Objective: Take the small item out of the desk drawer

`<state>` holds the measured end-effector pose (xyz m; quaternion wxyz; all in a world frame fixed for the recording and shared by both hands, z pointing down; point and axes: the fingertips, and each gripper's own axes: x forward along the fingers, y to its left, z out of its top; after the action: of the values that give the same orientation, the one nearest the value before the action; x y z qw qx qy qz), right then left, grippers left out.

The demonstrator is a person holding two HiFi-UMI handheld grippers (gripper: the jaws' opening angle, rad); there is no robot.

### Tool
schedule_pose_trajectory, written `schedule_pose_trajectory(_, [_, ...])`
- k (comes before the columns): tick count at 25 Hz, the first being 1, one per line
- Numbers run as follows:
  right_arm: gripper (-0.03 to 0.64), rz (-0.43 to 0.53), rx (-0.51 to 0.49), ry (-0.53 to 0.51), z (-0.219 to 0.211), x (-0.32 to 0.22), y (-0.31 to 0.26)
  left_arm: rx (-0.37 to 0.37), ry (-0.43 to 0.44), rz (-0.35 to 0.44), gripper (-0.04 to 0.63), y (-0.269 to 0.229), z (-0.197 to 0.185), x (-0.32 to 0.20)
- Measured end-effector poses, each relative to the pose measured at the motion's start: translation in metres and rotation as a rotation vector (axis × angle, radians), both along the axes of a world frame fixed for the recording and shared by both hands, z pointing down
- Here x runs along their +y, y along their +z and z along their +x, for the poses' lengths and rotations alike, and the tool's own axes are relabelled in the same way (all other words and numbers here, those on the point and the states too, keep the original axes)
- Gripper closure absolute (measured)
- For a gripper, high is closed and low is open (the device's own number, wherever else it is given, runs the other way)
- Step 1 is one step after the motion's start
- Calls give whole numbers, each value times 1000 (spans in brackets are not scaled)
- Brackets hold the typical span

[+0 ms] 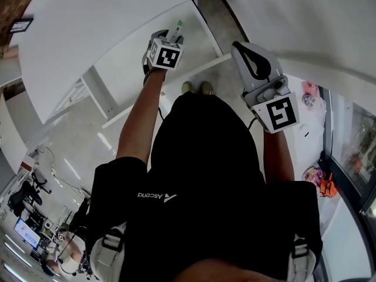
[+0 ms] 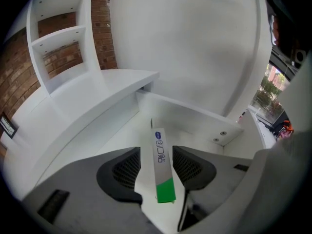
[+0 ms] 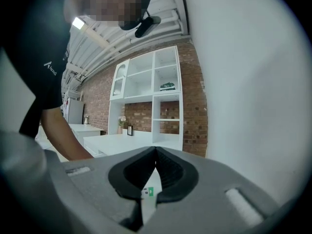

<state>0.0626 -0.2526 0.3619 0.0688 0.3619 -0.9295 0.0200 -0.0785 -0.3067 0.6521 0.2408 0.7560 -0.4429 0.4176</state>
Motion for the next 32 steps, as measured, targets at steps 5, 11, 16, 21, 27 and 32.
schedule_pose_trajectory(5, [615,-15,7,26,7,-2,6,-4,10,-33,394,14,2,-1])
schedule_pose_trajectory(11, [615,-30,18,43,10,-3,11,-8,22,-35,468,18,5,0])
schedule_pose_trajectory(16, [615,-36,21,47,10,-3,13,-9,31,-38,502,19,6,1])
schedule_pose_trajectory(21, [615,-30,15,42,6,-1,12,7,28,-19,502,7,7,6])
schedule_pose_trajectory(27, [615,-17,-4,24,-1,4,9,50,11,60,503,-30,8,11])
schedule_pose_trajectory(32, [615,4,-18,3,-12,8,0,116,-7,169,503,-82,3,18])
